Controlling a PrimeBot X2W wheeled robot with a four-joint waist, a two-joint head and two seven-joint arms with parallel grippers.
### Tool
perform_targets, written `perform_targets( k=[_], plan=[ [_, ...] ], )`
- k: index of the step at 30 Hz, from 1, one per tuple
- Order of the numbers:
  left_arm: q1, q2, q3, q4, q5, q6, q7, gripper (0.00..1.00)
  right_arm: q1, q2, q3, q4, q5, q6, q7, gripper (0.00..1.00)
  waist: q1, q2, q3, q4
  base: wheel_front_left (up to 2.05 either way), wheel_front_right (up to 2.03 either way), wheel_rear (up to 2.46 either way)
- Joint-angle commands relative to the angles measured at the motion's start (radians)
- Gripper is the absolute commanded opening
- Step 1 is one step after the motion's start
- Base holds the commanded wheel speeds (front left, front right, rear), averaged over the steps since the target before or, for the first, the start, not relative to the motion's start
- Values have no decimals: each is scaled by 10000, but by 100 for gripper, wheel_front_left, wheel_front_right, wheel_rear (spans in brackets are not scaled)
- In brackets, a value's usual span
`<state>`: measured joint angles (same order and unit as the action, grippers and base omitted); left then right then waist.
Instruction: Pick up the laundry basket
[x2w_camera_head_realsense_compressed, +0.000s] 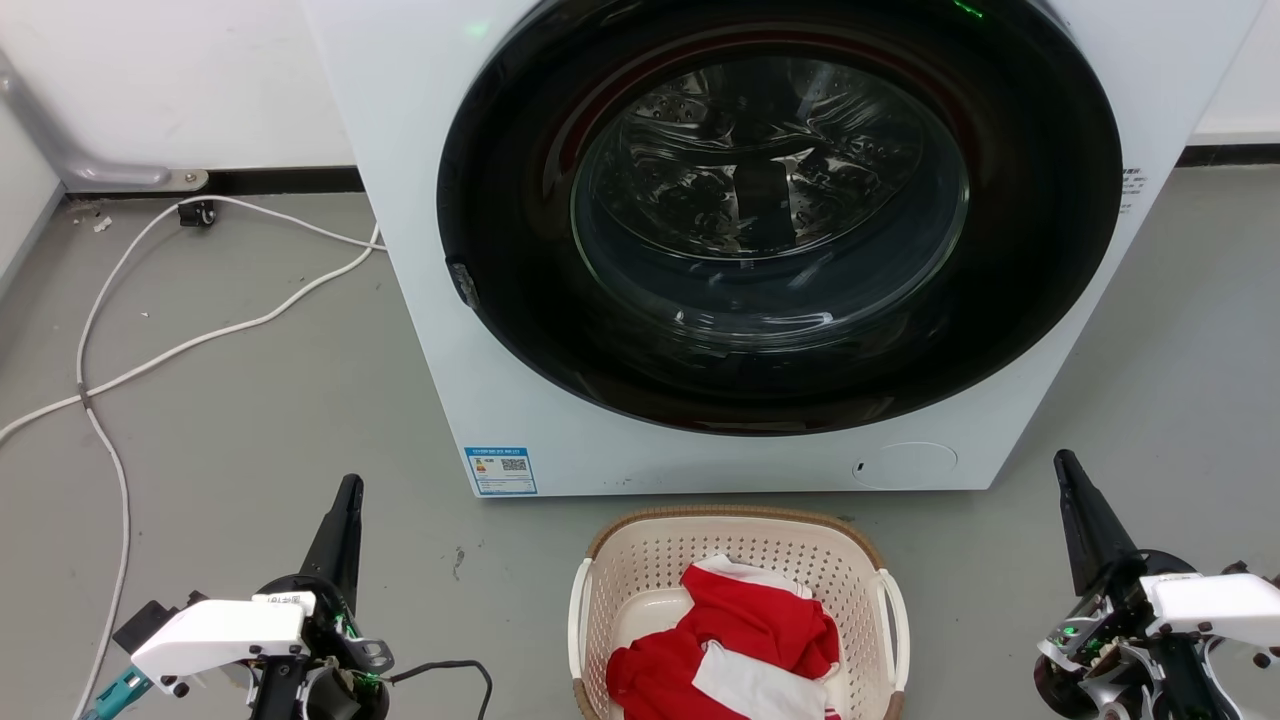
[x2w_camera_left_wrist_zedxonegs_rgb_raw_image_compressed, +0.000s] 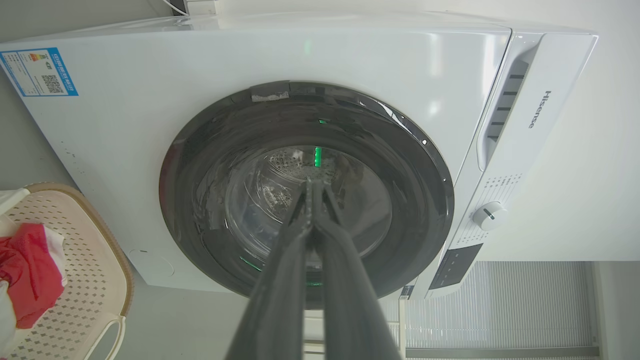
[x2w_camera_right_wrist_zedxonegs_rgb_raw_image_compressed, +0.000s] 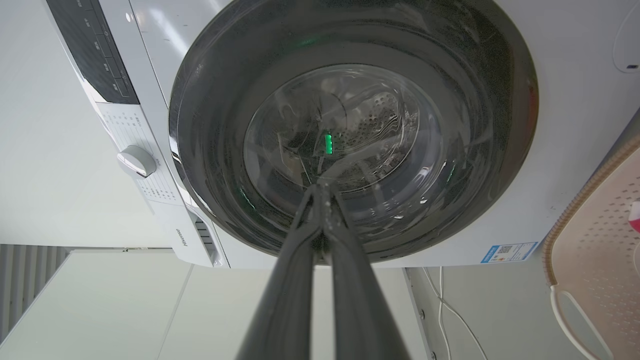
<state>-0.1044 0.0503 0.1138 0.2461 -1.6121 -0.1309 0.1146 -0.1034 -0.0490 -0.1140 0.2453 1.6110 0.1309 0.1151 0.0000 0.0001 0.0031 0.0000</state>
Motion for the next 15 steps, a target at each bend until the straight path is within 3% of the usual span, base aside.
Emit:
perform_targets(
  k=[1,14,15],
  plan=[
    [-89,-5,22,0,-18,-27,23,0,-106,-23,0,6,40,-3,11,0,0,-1,0,0,0,0,0],
    [-89,-5,22,0,-18,-25,23,0,-106,-23,2,6,40,-3,11,0,0,-1,0,0,0,0,0],
    [1,0,0,10,0,2,0,100,2,2,2,10,0,0,0,100,0,-1,0,0,0,0,0]
  ],
)
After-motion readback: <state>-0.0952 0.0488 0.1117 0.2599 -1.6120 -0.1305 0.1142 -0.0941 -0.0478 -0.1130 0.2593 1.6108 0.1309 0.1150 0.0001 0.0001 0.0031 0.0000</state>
